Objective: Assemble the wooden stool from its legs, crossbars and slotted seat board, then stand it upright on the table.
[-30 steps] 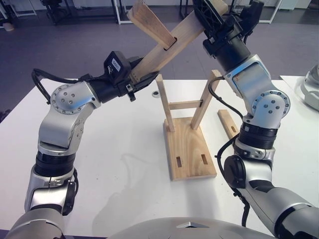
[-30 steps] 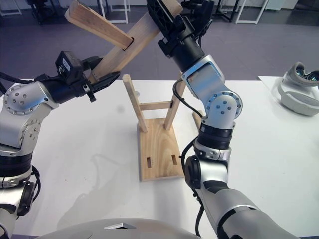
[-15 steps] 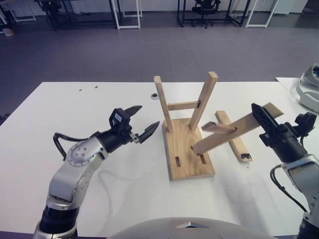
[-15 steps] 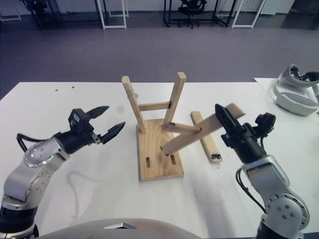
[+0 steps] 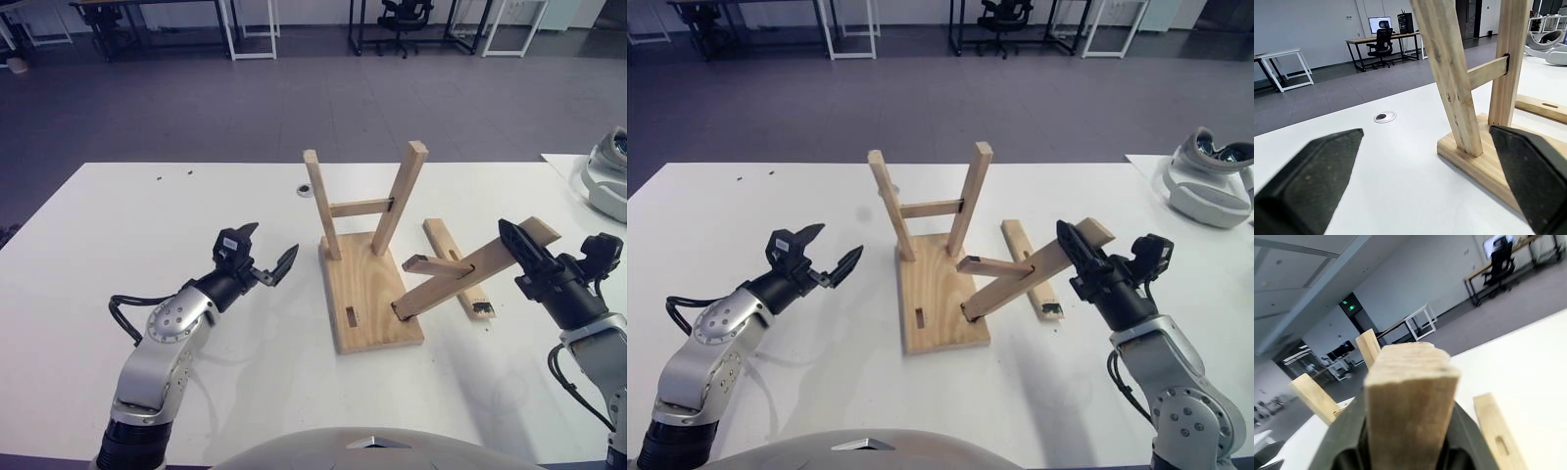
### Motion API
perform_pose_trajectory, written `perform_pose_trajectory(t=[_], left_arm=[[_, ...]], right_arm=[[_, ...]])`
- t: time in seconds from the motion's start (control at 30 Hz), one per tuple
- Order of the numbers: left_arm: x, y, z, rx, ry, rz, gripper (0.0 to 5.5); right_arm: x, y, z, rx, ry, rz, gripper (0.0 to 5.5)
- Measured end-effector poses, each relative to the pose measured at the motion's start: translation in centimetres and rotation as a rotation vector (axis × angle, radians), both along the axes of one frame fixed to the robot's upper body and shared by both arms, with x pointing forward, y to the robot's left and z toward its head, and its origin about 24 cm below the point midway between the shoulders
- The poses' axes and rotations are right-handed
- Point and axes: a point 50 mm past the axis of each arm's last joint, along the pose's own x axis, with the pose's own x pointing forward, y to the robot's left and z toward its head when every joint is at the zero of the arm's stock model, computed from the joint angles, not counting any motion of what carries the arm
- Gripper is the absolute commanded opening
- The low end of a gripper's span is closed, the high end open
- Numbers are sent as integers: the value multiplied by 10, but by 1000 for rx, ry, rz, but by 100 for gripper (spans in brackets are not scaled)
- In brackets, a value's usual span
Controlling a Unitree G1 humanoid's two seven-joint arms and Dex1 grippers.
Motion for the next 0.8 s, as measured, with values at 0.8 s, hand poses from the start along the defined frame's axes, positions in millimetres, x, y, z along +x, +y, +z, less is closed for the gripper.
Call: perform_pose_trajectory(t=[0.8], left_arm=[[10,-13,-3,17,-8,-18,474]], right_arm=[[39,47,24,-230,-200,155,192]])
